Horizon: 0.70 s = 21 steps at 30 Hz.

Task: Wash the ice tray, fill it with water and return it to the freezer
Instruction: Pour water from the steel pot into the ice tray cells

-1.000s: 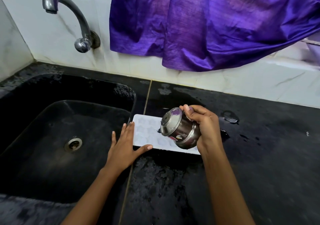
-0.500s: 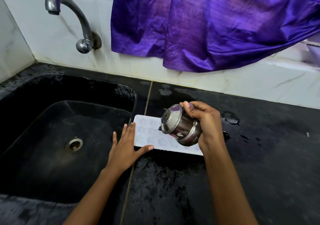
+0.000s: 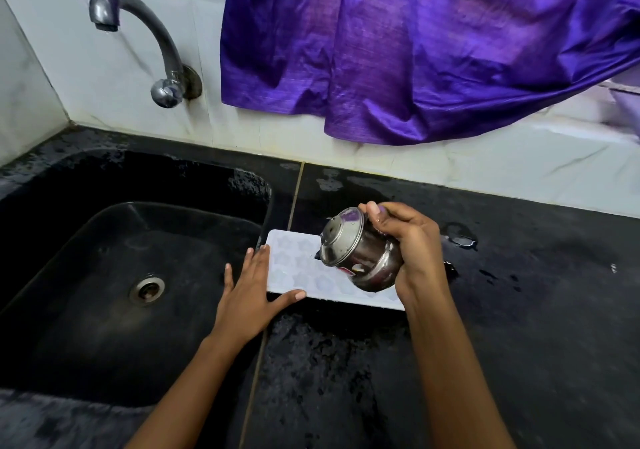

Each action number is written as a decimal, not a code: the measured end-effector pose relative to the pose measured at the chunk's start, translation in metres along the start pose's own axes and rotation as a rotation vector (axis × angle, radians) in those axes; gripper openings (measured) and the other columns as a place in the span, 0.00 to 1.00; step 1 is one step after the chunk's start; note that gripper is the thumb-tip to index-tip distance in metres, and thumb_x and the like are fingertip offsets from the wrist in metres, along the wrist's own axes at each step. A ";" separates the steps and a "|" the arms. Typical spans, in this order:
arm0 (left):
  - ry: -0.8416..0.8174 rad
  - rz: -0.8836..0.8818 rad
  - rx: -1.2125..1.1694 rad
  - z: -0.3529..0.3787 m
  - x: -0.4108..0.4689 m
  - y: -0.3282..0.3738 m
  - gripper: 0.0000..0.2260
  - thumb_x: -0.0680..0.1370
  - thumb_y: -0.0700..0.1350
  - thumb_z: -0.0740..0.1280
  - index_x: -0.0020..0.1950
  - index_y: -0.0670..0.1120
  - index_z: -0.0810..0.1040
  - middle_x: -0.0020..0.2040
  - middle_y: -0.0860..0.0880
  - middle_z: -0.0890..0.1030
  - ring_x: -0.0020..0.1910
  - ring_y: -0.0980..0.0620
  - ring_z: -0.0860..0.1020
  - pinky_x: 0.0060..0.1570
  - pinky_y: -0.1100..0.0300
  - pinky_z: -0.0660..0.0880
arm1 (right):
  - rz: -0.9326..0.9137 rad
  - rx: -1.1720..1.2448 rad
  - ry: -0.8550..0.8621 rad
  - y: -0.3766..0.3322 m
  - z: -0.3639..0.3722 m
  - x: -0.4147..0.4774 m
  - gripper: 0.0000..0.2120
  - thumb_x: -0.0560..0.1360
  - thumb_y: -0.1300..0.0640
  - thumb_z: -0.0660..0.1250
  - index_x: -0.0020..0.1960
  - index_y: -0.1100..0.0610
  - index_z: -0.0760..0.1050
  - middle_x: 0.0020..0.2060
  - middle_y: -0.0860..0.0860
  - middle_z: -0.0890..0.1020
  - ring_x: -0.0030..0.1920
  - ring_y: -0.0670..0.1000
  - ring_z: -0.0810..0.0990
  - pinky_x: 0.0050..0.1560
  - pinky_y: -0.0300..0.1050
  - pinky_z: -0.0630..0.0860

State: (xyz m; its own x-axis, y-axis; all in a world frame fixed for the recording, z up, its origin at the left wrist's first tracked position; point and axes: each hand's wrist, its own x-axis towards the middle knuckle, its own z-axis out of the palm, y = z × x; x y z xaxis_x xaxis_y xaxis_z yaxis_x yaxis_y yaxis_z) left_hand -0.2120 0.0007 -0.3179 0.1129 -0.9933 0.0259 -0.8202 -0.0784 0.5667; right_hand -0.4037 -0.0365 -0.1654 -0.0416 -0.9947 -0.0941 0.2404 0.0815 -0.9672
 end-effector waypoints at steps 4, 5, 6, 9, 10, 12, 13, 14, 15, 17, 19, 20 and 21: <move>0.001 -0.001 0.006 0.000 0.001 -0.001 0.53 0.61 0.79 0.47 0.77 0.48 0.42 0.78 0.54 0.46 0.73 0.61 0.37 0.70 0.51 0.32 | 0.065 0.062 0.005 0.006 -0.002 0.002 0.01 0.69 0.65 0.70 0.39 0.62 0.79 0.42 0.58 0.83 0.43 0.52 0.82 0.44 0.44 0.81; 0.000 -0.001 0.010 0.000 0.001 -0.001 0.53 0.61 0.79 0.47 0.77 0.48 0.42 0.78 0.54 0.46 0.73 0.61 0.37 0.70 0.51 0.32 | 0.078 0.090 0.001 0.008 -0.002 0.002 0.01 0.69 0.64 0.70 0.39 0.62 0.80 0.43 0.58 0.83 0.44 0.53 0.82 0.47 0.46 0.80; 0.000 -0.002 0.012 0.000 0.001 -0.001 0.53 0.61 0.79 0.46 0.77 0.48 0.42 0.78 0.54 0.46 0.73 0.61 0.38 0.70 0.51 0.32 | 0.089 0.115 -0.002 0.009 -0.002 0.003 0.02 0.69 0.64 0.70 0.38 0.61 0.80 0.43 0.57 0.84 0.45 0.53 0.83 0.49 0.47 0.80; 0.007 0.001 0.008 0.000 0.001 -0.001 0.54 0.60 0.80 0.45 0.77 0.48 0.42 0.78 0.54 0.46 0.73 0.61 0.37 0.70 0.51 0.32 | 0.107 0.136 0.002 0.014 0.001 0.005 0.04 0.70 0.64 0.69 0.37 0.60 0.81 0.42 0.56 0.85 0.45 0.52 0.83 0.48 0.46 0.79; 0.008 0.001 0.008 0.000 0.001 -0.001 0.56 0.59 0.81 0.43 0.77 0.48 0.42 0.78 0.54 0.46 0.73 0.61 0.38 0.70 0.51 0.32 | 0.111 0.137 0.002 0.015 0.003 0.005 0.04 0.70 0.64 0.69 0.37 0.61 0.80 0.42 0.56 0.85 0.45 0.52 0.83 0.48 0.46 0.79; 0.010 0.000 0.003 0.000 0.001 -0.001 0.57 0.58 0.82 0.42 0.77 0.48 0.42 0.78 0.53 0.46 0.74 0.60 0.38 0.70 0.51 0.32 | 0.118 0.141 -0.005 0.017 0.006 0.005 0.04 0.70 0.65 0.69 0.37 0.61 0.80 0.41 0.57 0.84 0.44 0.52 0.83 0.47 0.45 0.78; 0.010 0.000 -0.002 0.000 0.000 -0.001 0.57 0.58 0.82 0.42 0.77 0.48 0.42 0.78 0.53 0.46 0.74 0.60 0.38 0.70 0.51 0.32 | 0.121 0.140 -0.009 0.018 0.007 0.005 0.04 0.70 0.65 0.69 0.37 0.61 0.80 0.41 0.57 0.84 0.44 0.52 0.83 0.48 0.46 0.79; 0.011 0.000 -0.007 0.001 0.001 -0.001 0.56 0.58 0.82 0.42 0.77 0.48 0.42 0.78 0.53 0.46 0.74 0.60 0.38 0.70 0.51 0.32 | 0.124 0.138 -0.013 0.019 0.009 0.005 0.04 0.70 0.65 0.69 0.37 0.61 0.80 0.41 0.57 0.84 0.44 0.52 0.83 0.49 0.46 0.79; 0.011 0.000 -0.009 0.001 0.001 -0.002 0.56 0.58 0.81 0.43 0.77 0.48 0.42 0.78 0.53 0.46 0.74 0.60 0.38 0.70 0.51 0.32 | 0.125 0.131 -0.016 0.020 0.011 0.005 0.04 0.70 0.66 0.69 0.37 0.61 0.80 0.42 0.58 0.83 0.45 0.53 0.83 0.49 0.47 0.79; 0.012 -0.002 -0.012 0.001 0.001 -0.002 0.55 0.59 0.81 0.44 0.77 0.48 0.42 0.78 0.54 0.46 0.74 0.60 0.38 0.70 0.51 0.32 | 0.121 0.104 -0.022 0.022 0.015 0.005 0.02 0.70 0.66 0.69 0.39 0.62 0.80 0.42 0.58 0.83 0.45 0.53 0.82 0.48 0.45 0.79; 0.011 -0.002 -0.020 0.001 0.001 -0.002 0.55 0.59 0.81 0.44 0.77 0.48 0.42 0.78 0.54 0.46 0.74 0.61 0.37 0.70 0.52 0.32 | 0.111 0.077 -0.027 0.021 0.018 0.004 0.01 0.70 0.68 0.69 0.41 0.64 0.79 0.42 0.59 0.82 0.44 0.53 0.82 0.44 0.42 0.80; 0.012 -0.001 -0.026 0.001 0.001 -0.002 0.55 0.59 0.81 0.44 0.77 0.48 0.42 0.78 0.54 0.47 0.73 0.61 0.37 0.70 0.52 0.32 | 0.106 0.059 -0.029 0.021 0.020 0.004 0.02 0.70 0.69 0.68 0.41 0.65 0.79 0.42 0.59 0.81 0.43 0.52 0.81 0.42 0.41 0.80; 0.013 0.000 -0.032 0.001 0.000 -0.002 0.56 0.59 0.81 0.44 0.77 0.48 0.42 0.78 0.54 0.47 0.73 0.62 0.37 0.69 0.52 0.32 | 0.098 0.039 -0.034 0.020 0.021 0.003 0.02 0.70 0.69 0.68 0.42 0.66 0.78 0.42 0.59 0.81 0.42 0.51 0.81 0.42 0.40 0.79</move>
State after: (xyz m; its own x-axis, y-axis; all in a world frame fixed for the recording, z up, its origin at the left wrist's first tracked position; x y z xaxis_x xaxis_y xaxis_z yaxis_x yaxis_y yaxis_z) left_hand -0.2109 0.0004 -0.3194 0.1200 -0.9921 0.0362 -0.8021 -0.0754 0.5925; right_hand -0.3784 -0.0395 -0.1801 0.0165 -0.9836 -0.1796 0.2797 0.1770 -0.9436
